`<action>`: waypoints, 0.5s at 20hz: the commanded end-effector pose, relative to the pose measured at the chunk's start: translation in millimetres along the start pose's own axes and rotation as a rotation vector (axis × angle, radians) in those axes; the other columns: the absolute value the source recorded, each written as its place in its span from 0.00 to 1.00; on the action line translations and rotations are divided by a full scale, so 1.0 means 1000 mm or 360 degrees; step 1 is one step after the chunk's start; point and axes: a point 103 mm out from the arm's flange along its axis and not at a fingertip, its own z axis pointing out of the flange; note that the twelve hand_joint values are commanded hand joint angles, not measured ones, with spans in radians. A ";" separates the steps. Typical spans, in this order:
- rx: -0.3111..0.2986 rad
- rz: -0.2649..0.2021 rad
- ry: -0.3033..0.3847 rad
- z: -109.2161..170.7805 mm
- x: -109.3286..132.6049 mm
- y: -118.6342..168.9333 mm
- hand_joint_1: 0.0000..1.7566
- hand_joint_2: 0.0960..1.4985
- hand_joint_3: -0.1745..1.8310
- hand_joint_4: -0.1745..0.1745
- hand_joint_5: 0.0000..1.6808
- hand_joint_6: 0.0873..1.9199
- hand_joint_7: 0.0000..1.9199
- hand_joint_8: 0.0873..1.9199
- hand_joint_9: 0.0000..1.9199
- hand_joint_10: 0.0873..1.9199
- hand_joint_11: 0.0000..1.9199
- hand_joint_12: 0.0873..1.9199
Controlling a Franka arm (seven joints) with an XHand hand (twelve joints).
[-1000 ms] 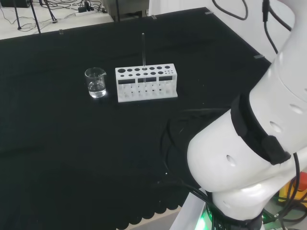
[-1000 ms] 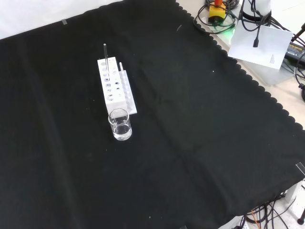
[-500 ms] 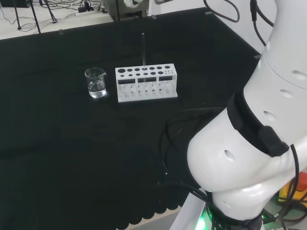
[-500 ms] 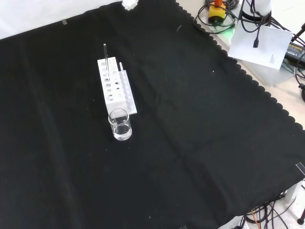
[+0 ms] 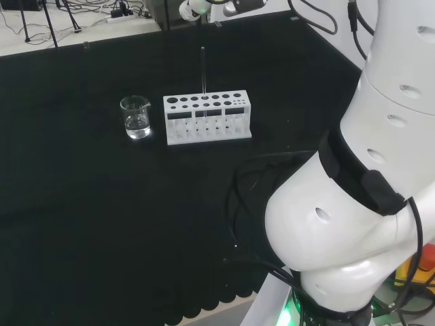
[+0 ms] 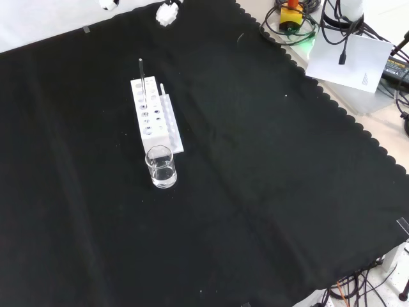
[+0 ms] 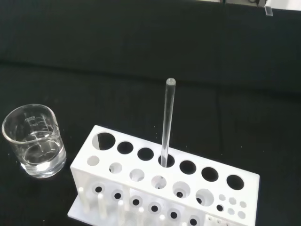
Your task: Take the glass rod from the white test tube rack.
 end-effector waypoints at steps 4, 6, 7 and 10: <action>0.0042 0.0001 0.0008 0.029 -0.005 0.024 0.35 0.55 0.30 0.09 0.04 0.00 0.06 0.46 0.17 0.46 0.00 0.74; 0.0052 0.0012 0.0010 0.036 -0.006 0.030 0.35 0.55 0.31 0.09 0.04 0.00 0.06 0.46 0.18 0.46 0.00 0.74; 0.0064 -0.0001 -0.0006 0.039 -0.006 0.033 0.35 0.55 0.31 0.08 0.04 0.00 0.06 0.47 0.18 0.46 0.00 0.74; 0.0068 -0.0009 0.0007 0.045 -0.007 0.040 0.35 0.55 0.31 0.08 0.05 0.00 0.07 0.47 0.19 0.45 0.01 0.75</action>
